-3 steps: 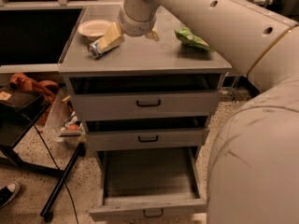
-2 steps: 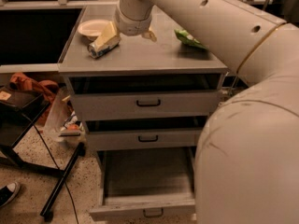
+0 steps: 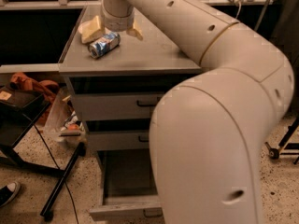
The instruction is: Place redbull can into bottom drawer
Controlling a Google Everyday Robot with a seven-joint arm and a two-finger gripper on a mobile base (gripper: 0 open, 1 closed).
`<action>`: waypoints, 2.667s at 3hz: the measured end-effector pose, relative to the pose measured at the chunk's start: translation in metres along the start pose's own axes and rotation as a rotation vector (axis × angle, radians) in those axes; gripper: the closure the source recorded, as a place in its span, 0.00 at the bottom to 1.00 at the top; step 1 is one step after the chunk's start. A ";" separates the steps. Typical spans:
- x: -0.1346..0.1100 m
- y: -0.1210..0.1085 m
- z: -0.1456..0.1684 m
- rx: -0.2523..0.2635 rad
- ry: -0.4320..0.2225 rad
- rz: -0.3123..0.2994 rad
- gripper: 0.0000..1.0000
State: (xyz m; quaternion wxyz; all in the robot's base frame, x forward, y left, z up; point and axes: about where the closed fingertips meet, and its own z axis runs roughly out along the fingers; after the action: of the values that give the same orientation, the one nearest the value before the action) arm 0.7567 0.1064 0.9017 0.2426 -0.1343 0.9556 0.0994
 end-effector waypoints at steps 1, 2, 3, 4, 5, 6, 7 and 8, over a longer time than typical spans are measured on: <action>-0.021 0.007 0.022 -0.013 -0.019 0.072 0.00; -0.034 0.005 0.044 -0.039 -0.029 0.139 0.00; -0.044 0.004 0.057 -0.066 -0.042 0.178 0.00; -0.054 0.014 0.062 -0.073 -0.051 0.203 0.00; -0.059 0.025 0.074 -0.054 -0.038 0.212 0.00; -0.057 0.030 0.091 -0.034 -0.008 0.229 0.00; -0.057 0.033 0.104 -0.017 0.012 0.239 0.00; -0.061 0.039 0.108 0.011 0.011 0.231 0.19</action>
Offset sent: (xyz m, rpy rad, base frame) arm 0.0775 0.0286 -0.0268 0.1737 0.0242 -0.1638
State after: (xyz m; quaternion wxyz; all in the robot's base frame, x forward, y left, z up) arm 0.8434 0.1837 0.8438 0.2247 -0.0223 0.9666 0.1209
